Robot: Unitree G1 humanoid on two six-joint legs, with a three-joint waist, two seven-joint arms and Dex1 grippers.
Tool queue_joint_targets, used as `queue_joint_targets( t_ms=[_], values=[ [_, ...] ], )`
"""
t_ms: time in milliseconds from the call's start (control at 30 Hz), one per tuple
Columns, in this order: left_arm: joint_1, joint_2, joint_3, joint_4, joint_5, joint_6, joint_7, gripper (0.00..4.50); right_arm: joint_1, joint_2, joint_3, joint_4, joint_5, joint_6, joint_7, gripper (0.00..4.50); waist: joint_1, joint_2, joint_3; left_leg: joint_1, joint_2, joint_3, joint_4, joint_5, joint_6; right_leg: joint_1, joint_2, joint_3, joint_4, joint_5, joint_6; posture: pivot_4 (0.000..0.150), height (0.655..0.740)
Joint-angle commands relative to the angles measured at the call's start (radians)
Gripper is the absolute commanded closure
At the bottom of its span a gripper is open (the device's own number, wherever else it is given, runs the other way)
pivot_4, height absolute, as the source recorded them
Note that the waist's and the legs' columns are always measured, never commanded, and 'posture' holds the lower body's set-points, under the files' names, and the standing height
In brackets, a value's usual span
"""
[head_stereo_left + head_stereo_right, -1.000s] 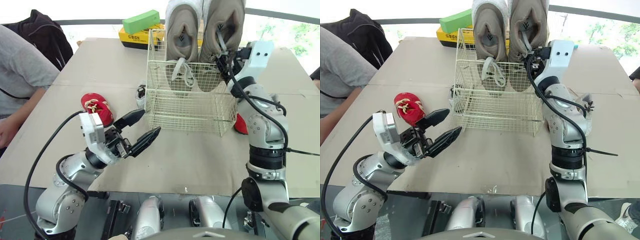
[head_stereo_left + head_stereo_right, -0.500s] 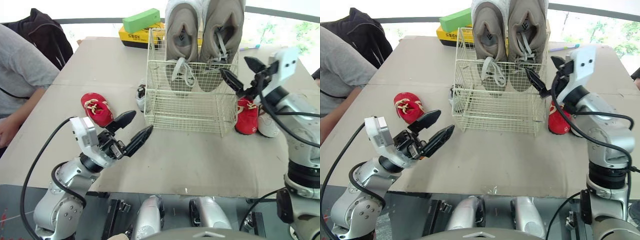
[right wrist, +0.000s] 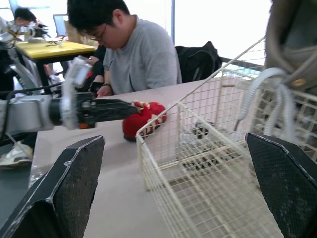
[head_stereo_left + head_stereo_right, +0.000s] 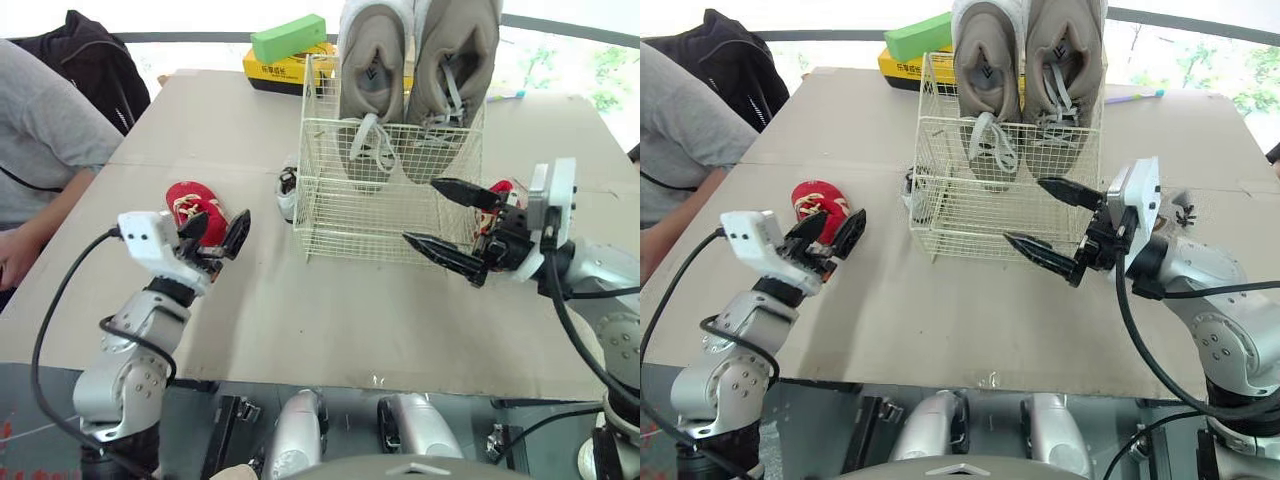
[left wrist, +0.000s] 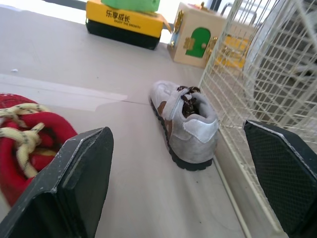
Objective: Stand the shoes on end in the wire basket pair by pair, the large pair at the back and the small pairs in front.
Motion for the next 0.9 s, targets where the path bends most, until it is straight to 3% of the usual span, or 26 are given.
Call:
queue_joint_targets(
  t_ms=[33,400,533,767,800,900],
  values=[
    [-0.061,0.000,-0.045,0.038,0.069,0.015,0.029,0.00,0.009,-0.014,-0.008,-0.061,0.007,-0.033,0.003,0.07,0.000,-0.001,0.001,0.000,0.000,0.000,0.000,0.000,0.000,0.000,0.000,0.000,0.000,0.000,0.000,0.150,0.7400],
    [-0.303,-0.084,-0.211,0.331,0.312,-0.043,0.060,0.00,0.065,-0.047,-0.030,-0.116,-0.002,-0.065,-0.046,0.07,0.014,-0.003,0.001,0.000,0.000,0.000,0.000,0.000,0.000,0.000,0.001,0.000,0.000,0.001,-0.001,0.150,0.7400],
    [-0.360,-0.145,-0.232,0.419,0.347,-0.086,0.045,1.20,0.079,-0.055,-0.028,-0.128,-0.006,-0.072,-0.067,0.00,0.019,-0.003,0.002,-0.001,0.000,-0.002,0.001,0.000,0.000,0.000,0.001,-0.002,0.000,0.001,-0.001,0.150,0.7400],
    [-0.336,-0.158,-0.199,0.408,0.375,-0.167,0.021,4.31,0.076,-0.061,-0.019,-0.131,-0.019,-0.071,-0.092,0.00,0.017,-0.003,0.002,-0.001,0.000,-0.003,0.001,0.000,0.000,0.000,0.001,-0.002,0.001,0.001,-0.001,0.150,0.7400],
    [-0.328,-0.161,-0.175,0.392,0.372,-0.200,0.028,4.50,0.072,-0.060,-0.018,-0.129,-0.025,-0.071,-0.099,0.00,0.017,-0.003,0.002,-0.001,0.000,-0.003,0.001,0.000,0.000,0.000,0.001,-0.002,0.001,0.001,-0.001,0.150,0.7400],
    [-0.332,-0.177,-0.082,0.347,0.374,-0.326,0.097,4.50,0.044,-0.055,-0.014,-0.119,-0.047,-0.068,-0.133,0.00,0.015,-0.003,0.002,-0.001,0.000,-0.002,0.001,0.000,0.000,0.000,0.001,-0.002,0.001,0.001,-0.001,0.150,0.7400]
  ],
)
